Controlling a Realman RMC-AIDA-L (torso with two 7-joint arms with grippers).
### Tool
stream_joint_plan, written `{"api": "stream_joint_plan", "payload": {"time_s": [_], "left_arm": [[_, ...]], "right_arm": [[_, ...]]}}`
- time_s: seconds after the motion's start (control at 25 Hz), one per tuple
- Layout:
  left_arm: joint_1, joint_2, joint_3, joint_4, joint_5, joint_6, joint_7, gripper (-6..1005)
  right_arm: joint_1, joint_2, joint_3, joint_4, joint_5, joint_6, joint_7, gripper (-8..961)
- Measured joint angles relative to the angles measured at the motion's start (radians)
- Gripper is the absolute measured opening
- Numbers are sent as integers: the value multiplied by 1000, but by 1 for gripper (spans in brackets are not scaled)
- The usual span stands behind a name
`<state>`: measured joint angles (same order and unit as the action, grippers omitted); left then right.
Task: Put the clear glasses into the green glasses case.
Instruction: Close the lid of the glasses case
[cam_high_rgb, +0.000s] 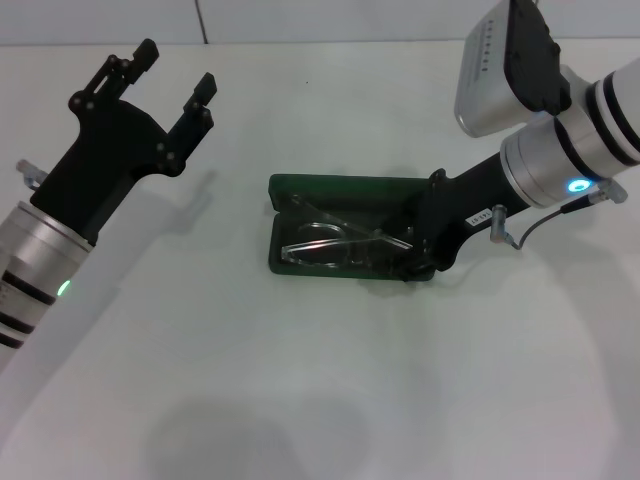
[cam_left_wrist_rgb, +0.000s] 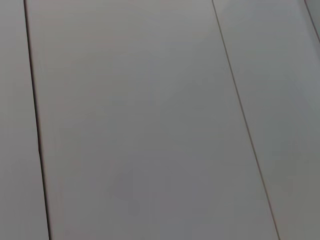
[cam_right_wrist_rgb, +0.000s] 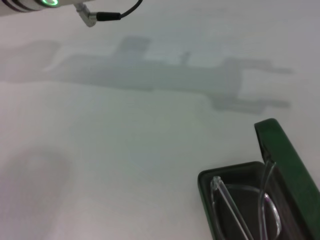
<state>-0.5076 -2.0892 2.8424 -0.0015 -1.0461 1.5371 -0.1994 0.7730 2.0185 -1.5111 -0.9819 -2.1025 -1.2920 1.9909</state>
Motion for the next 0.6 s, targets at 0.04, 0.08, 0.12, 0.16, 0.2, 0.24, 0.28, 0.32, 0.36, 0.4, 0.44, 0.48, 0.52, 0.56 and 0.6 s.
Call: {"api": "stream_joint_plan", "payload": {"time_s": [0.04,0.08,0.12,0.16,0.2,0.24,0.28,0.32,0.36,0.4,0.44,0.48,0.52,0.56,0.6], "left_arm": [[0,0,0,0,0,0,0,660],[0,0,0,0,0,0,0,660],[-1,0,0,0,0,0,0,660],[-2,0,0,0,0,0,0,660],[-4,0,0,0,0,0,0,660],[-6,0,0,0,0,0,0,660],[-7,0,0,0,0,0,0,660],[-8,0,0,0,0,0,0,660],[-8,0,0,0,0,0,0,660],[-8,0,0,0,0,0,0,660],[-8,0,0,0,0,0,0,660],[-8,0,0,0,0,0,0,660],[-8,0,0,0,0,0,0,660],[-8,0,0,0,0,0,0,660],[-8,0,0,0,0,0,0,660]], "right_arm": [[0,0,-1,0,0,0,0,544],[1,0,-3,4,-2,1,0,544],[3,1,-4,6,-4,2,0,544],[5,2,-6,9,-7,4,0,544],[6,4,-6,13,-12,6,-1,544],[7,6,-8,16,-16,8,-2,544],[8,8,-11,18,-19,11,-3,544],[9,8,-18,20,-20,18,-3,544],[10,9,-29,22,-20,29,-3,544],[11,9,-40,23,-20,43,-3,544],[12,9,-52,26,-19,56,-2,544],[13,9,-61,29,-16,65,-2,544],[18,9,-69,37,-12,71,-2,544],[29,9,-84,54,-3,78,-2,544],[29,9,-84,54,-3,78,-2,544]]}}
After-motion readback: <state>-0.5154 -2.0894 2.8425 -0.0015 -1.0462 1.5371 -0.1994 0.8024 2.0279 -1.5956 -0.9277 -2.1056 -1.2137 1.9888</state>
